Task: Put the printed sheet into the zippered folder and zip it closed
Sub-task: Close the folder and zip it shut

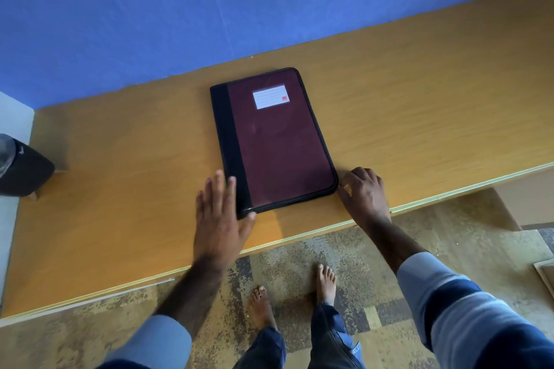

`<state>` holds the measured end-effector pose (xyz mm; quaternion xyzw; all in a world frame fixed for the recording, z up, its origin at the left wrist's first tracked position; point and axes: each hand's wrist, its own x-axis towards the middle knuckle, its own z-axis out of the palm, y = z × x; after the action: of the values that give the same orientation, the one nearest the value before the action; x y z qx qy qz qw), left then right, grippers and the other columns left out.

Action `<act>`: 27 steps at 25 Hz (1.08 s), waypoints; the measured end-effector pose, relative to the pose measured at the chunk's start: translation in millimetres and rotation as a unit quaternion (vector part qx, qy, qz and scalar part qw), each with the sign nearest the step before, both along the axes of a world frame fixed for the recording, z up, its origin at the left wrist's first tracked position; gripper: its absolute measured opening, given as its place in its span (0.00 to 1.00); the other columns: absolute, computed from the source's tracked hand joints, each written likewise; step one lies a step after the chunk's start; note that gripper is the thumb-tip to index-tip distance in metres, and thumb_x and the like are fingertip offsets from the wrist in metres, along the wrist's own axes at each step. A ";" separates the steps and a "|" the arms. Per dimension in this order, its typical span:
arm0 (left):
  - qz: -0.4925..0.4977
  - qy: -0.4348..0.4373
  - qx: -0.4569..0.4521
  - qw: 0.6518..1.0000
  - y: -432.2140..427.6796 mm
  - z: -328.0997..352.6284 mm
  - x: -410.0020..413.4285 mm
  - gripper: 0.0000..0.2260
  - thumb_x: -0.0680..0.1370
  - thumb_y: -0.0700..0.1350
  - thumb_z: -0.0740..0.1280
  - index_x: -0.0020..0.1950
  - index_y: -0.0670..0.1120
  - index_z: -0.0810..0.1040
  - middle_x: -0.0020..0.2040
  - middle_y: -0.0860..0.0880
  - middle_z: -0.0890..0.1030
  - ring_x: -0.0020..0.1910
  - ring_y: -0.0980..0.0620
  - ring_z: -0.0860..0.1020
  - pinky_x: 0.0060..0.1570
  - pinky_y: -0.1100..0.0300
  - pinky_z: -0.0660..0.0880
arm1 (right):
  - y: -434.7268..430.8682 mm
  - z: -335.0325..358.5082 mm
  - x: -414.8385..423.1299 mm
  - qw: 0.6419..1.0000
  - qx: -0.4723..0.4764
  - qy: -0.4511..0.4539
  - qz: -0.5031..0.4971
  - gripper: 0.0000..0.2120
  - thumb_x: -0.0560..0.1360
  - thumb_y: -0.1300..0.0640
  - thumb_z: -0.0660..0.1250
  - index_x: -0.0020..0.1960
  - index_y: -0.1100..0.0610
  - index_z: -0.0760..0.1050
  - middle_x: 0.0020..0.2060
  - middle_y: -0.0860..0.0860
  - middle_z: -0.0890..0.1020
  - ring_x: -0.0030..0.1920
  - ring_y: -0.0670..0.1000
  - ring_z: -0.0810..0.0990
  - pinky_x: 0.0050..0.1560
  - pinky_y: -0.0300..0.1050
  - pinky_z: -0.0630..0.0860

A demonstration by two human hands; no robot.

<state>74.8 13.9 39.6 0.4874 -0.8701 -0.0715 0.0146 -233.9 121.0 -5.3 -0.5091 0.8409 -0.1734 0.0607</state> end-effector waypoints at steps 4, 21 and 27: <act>-0.128 -0.031 -0.014 0.991 13.7 -12.6 -110.9 0.46 0.78 0.73 0.52 0.83 0.43 0.40 0.83 0.42 0.39 0.82 0.41 0.41 0.80 0.41 0.47 | 1.4 -0.8 -14.1 0.998 -0.020 -0.003 0.055 0.06 0.75 0.55 0.72 0.49 0.58 0.81 0.55 0.55 0.83 0.61 0.58 0.77 0.60 0.54 0.70; -0.130 -0.100 -0.014 0.986 20.7 -51.7 -184.8 0.38 0.83 0.65 0.47 0.83 0.40 0.46 0.84 0.41 0.46 0.83 0.42 0.45 0.79 0.41 0.52 | -30.2 -6.6 -49.7 0.989 -0.011 0.024 0.143 0.05 0.78 0.55 0.66 0.47 0.55 0.79 0.73 0.53 0.74 0.81 0.55 0.57 0.72 0.79 0.48; -0.127 -0.116 -0.005 0.985 19.4 -51.9 -185.8 0.37 0.82 0.65 0.41 0.83 0.40 0.44 0.83 0.40 0.44 0.83 0.41 0.44 0.79 0.41 0.50 | -45.4 -8.0 -58.7 0.989 -0.020 0.020 0.148 0.08 0.78 0.52 0.66 0.48 0.56 0.80 0.70 0.52 0.77 0.79 0.56 0.63 0.73 0.78 0.50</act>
<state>-111.1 33.3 -12.2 0.3779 -0.9211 -0.0115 -0.0933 -292.7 75.6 -13.3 -0.6324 0.7538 -0.1685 0.0587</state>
